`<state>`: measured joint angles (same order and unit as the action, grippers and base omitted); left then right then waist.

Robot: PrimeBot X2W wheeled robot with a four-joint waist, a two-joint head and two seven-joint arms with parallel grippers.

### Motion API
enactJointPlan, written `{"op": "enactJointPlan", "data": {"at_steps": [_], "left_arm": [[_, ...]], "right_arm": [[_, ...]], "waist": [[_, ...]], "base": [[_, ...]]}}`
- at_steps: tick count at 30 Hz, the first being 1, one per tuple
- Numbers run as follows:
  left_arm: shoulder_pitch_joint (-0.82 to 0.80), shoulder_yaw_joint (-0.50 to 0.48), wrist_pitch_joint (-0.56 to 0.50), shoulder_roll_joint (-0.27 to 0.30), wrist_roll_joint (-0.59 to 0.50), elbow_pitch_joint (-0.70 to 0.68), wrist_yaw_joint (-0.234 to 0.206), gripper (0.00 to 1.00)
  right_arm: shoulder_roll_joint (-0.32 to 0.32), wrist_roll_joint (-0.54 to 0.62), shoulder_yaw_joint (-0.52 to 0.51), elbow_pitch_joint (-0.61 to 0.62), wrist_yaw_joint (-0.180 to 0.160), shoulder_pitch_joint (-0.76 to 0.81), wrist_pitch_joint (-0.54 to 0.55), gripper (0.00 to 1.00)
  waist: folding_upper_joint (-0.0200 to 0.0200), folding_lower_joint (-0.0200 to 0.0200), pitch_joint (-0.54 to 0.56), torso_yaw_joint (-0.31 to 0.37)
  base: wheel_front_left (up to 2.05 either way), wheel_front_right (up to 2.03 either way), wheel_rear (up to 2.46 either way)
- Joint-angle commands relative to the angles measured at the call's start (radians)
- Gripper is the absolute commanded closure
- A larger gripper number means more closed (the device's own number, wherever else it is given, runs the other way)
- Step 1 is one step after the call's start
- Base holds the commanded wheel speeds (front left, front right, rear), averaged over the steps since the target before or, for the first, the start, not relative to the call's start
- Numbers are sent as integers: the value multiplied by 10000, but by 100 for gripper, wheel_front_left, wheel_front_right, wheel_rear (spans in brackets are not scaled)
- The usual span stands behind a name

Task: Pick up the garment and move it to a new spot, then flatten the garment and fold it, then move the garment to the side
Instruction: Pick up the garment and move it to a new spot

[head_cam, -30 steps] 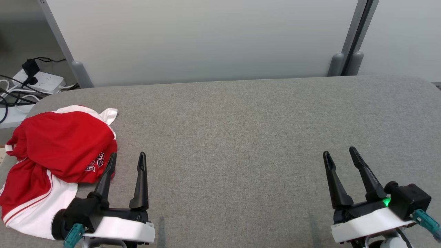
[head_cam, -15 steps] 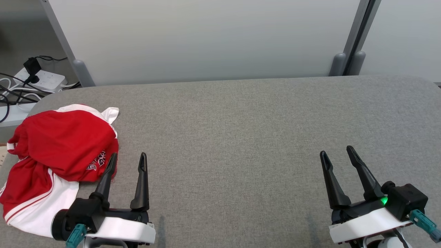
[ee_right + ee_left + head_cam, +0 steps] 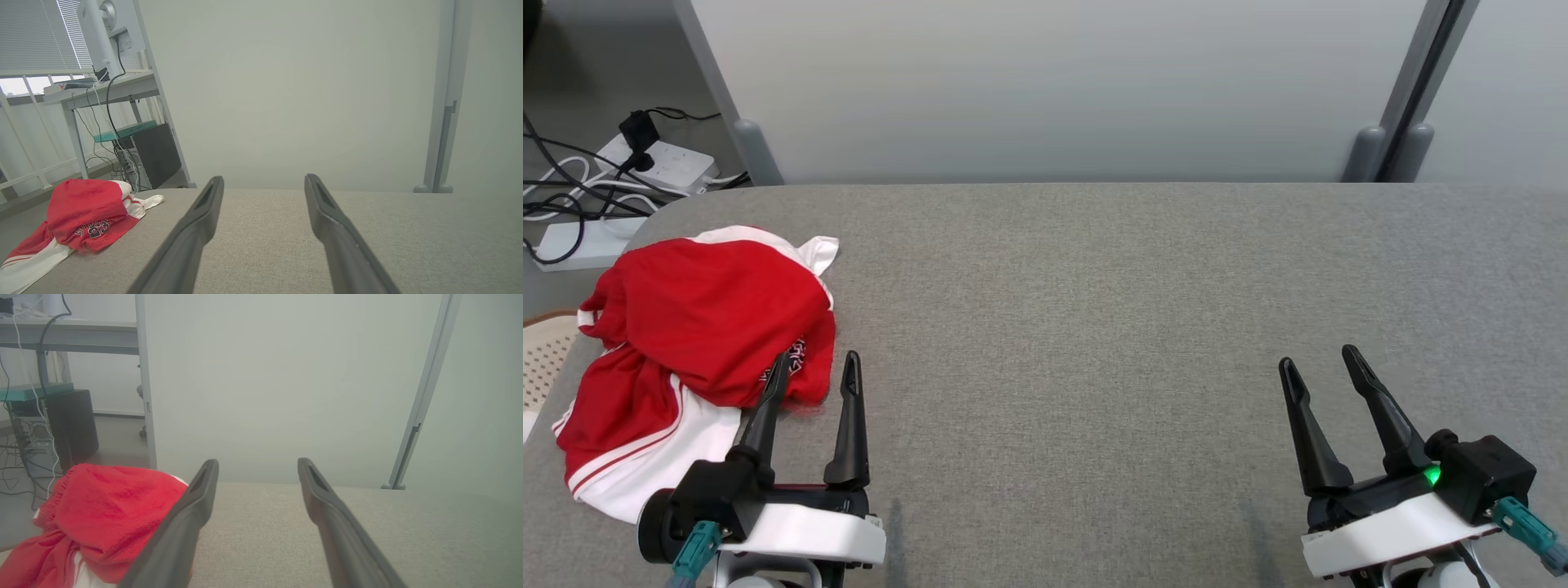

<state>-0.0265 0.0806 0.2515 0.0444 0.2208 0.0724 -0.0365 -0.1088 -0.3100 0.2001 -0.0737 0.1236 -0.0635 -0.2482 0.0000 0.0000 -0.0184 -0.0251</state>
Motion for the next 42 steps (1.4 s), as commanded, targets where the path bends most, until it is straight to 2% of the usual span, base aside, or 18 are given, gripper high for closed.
{"op": "enactJointPlan", "data": {"at_steps": [1, 25, 31, 42], "left_arm": [[-514, -348, 103, 58, 3, -266, -86, 0], [-352, -282, 103, 58, 77, -327, -257, 0], [-248, -354, 103, 58, 113, -342, -244, 0], [-297, -345, 103, 58, 191, -294, -314, 0]], "right_arm": [[-136, 11, 204, 343, 71, -341, -136, 0], [-235, -80, 182, 450, 71, -203, -136, 0], [-234, -81, 218, 417, 71, -220, -136, 0], [-305, -170, 340, 328, 71, -296, -136, 0]], "waist": [[0, 0, -35, -184], [0, 0, 57, -2561], [0, 0, 32, -2817], [0, 0, -22, -2808]], "base": [[0, 0, 0], [0, 0, 0], [0, 0, 0], [0, 0, 0]]}}
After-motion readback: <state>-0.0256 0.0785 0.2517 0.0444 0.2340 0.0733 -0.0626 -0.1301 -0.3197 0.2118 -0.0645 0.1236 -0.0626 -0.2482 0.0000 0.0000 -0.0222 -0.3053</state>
